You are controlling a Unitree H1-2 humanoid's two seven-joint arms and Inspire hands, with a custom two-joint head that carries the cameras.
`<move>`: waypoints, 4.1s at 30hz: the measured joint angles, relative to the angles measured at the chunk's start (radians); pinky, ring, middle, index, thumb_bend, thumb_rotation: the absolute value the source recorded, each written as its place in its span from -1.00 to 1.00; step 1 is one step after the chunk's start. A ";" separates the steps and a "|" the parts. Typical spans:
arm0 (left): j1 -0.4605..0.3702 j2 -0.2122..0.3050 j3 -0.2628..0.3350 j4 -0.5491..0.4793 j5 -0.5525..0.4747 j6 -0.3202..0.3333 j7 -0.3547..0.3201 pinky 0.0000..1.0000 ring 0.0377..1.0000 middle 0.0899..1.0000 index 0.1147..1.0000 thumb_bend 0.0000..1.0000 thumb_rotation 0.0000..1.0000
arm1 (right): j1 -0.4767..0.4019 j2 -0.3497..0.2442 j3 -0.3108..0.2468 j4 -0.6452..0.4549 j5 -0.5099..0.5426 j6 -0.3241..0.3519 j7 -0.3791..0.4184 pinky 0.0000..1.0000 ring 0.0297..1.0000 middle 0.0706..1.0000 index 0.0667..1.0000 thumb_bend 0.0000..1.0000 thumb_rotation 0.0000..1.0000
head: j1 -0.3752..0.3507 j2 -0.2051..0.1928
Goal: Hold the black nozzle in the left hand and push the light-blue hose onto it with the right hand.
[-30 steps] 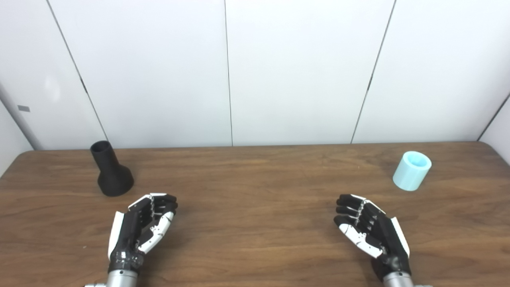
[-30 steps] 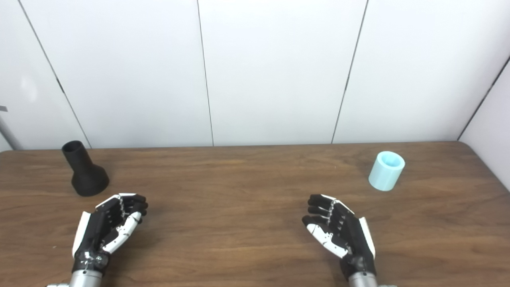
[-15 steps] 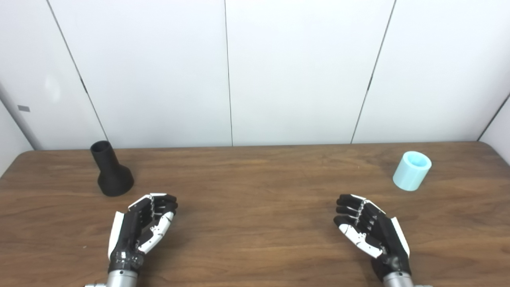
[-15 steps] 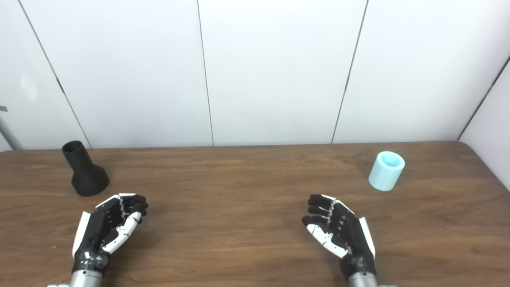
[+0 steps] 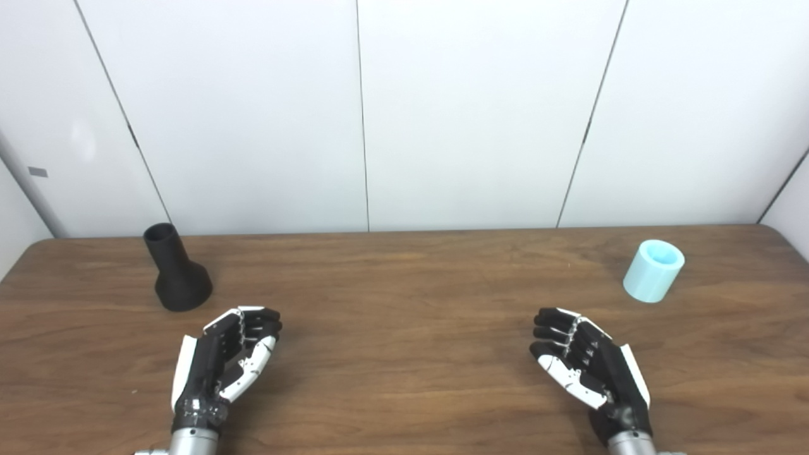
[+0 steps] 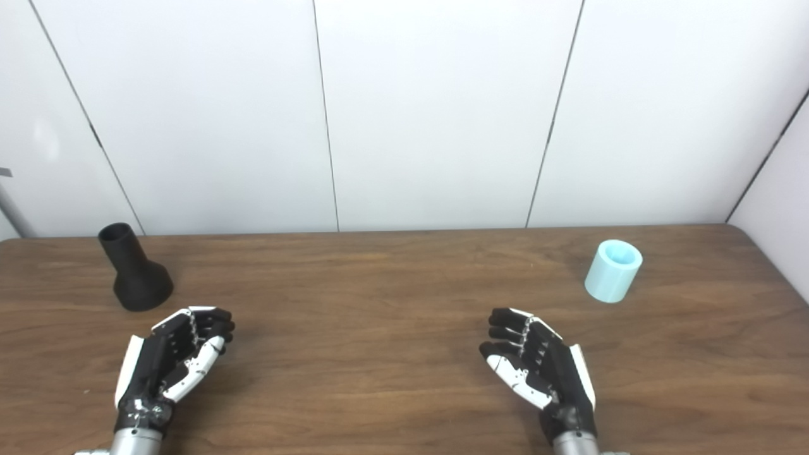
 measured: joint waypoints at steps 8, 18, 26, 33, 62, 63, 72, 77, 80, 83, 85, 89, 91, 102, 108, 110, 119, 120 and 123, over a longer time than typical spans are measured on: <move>0.003 -0.002 0.026 -0.008 -0.005 -0.002 0.010 -0.02 0.07 0.08 0.03 -0.10 -0.61 | 0.000 0.002 0.001 0.000 -0.001 0.000 -0.003 0.23 0.35 0.34 0.27 -0.42 -0.59 | 0.000 0.000; -0.015 0.010 0.157 0.029 0.038 -0.116 0.164 -0.04 0.03 0.07 0.06 0.39 -0.83 | 0.002 0.001 -0.003 -0.003 0.005 0.000 -0.004 0.28 0.39 0.36 0.29 -0.42 -0.62 | 0.038 -0.008; -0.028 -0.009 0.205 0.027 0.123 -0.069 0.287 -0.10 0.10 0.21 0.21 0.55 -0.79 | 0.003 -0.001 -0.018 -0.002 0.038 -0.004 0.000 0.27 0.37 0.35 0.29 -0.40 -0.66 | 0.061 -0.011; -0.044 0.011 0.204 0.047 0.148 -0.049 0.319 0.06 0.23 0.32 0.32 0.56 -0.80 | 0.000 -0.027 -0.028 0.009 0.043 -0.008 0.008 0.30 0.41 0.39 0.32 -0.43 -0.71 | 0.147 -0.021; -0.129 0.000 0.068 0.011 0.355 0.406 0.295 0.48 0.73 0.86 0.92 0.88 -0.34 | -0.052 -0.154 -0.105 0.119 0.095 -0.048 0.066 0.05 0.23 0.23 0.15 -0.13 0.02 | 0.589 -0.094; -0.133 0.000 0.068 0.012 0.355 0.411 0.295 0.48 0.74 0.87 0.93 0.89 -0.35 | -0.051 -0.154 -0.106 0.118 0.095 -0.048 0.066 0.05 0.23 0.23 0.14 -0.12 0.03 | 0.591 -0.094; -0.142 -0.005 0.072 0.037 0.342 0.390 0.320 0.49 0.75 0.89 0.96 0.90 -0.33 | -0.051 -0.153 -0.115 0.118 0.103 -0.047 0.066 0.00 0.21 0.21 0.11 -0.02 0.08 | 0.592 -0.098; -0.150 -0.008 0.075 0.048 0.336 0.388 0.340 0.51 0.79 0.93 1.00 0.97 -0.23 | -0.051 -0.153 -0.114 0.119 0.103 -0.047 0.066 0.00 0.20 0.20 0.10 0.02 0.10 | 0.592 -0.104; -0.155 -0.010 0.081 0.053 0.329 0.390 0.347 0.52 0.81 0.95 1.00 0.99 -0.21 | -0.051 -0.153 -0.115 0.119 0.103 -0.047 0.066 -0.02 0.18 0.19 0.09 0.05 0.10 | 0.591 -0.107; -0.159 -0.013 0.086 0.055 0.319 0.393 0.350 0.55 0.83 0.96 1.00 1.00 -0.19 | -0.052 -0.153 -0.116 0.120 0.103 -0.047 0.066 -0.04 0.17 0.18 0.08 0.09 0.11 | 0.591 -0.107; -0.162 -0.014 0.089 0.056 0.315 0.397 0.351 0.54 0.83 0.96 1.00 1.00 -0.17 | -0.052 -0.153 -0.116 0.120 0.104 -0.047 0.066 -0.05 0.17 0.18 0.07 0.12 0.11 | 0.591 -0.110; -0.170 -0.014 0.097 0.058 0.298 0.406 0.351 0.53 0.82 0.97 1.00 1.00 -0.08 | -0.052 -0.153 -0.117 0.121 0.104 -0.048 0.067 -0.07 0.15 0.16 0.06 0.12 0.12 | 0.589 -0.112; -0.176 -0.010 0.097 0.068 0.297 0.408 0.353 0.53 0.81 0.95 1.00 1.00 -0.17 | -0.055 -0.154 -0.118 0.127 0.104 -0.051 0.068 -0.09 0.13 0.15 0.06 0.17 0.14 | 0.588 -0.113; -0.229 0.016 0.113 0.136 0.283 0.404 0.376 0.50 0.74 0.87 0.93 0.90 -0.36 | -0.057 -0.154 -0.122 0.129 0.104 -0.050 0.067 -0.14 0.08 0.10 0.01 0.31 0.16 | 0.583 -0.114; -0.238 0.017 0.135 0.144 0.255 0.396 0.380 0.54 0.79 0.94 1.00 0.91 -0.32 | -0.056 -0.154 -0.122 0.127 0.102 -0.048 0.067 -0.16 0.06 0.09 -0.01 0.41 0.19 | 0.584 -0.114; -0.238 0.018 0.135 0.144 0.255 0.394 0.381 0.51 0.76 0.92 1.00 0.92 -0.32 | -0.056 -0.154 -0.122 0.127 0.103 -0.048 0.067 -0.17 0.05 0.08 -0.02 0.44 0.19 | 0.584 -0.114; -0.237 0.037 0.154 0.144 0.256 0.388 0.413 0.53 0.79 0.95 0.98 0.94 -0.32 | -0.056 -0.154 -0.124 0.127 0.104 -0.047 0.067 -0.22 0.01 0.04 -0.05 0.61 0.21 | 0.583 -0.114; -0.237 0.037 0.159 0.143 0.255 0.388 0.417 0.56 0.81 0.96 0.97 0.93 -0.33 | -0.056 -0.154 -0.124 0.127 0.104 -0.047 0.067 -0.22 0.00 0.03 -0.06 0.63 0.22 | 0.583 -0.114; -0.235 0.036 0.170 0.136 0.249 0.386 0.430 0.57 0.82 0.94 0.97 0.95 -0.32 | -0.056 -0.154 -0.124 0.127 0.104 -0.047 0.067 -0.22 0.00 0.03 -0.06 0.65 0.23 | 0.583 -0.114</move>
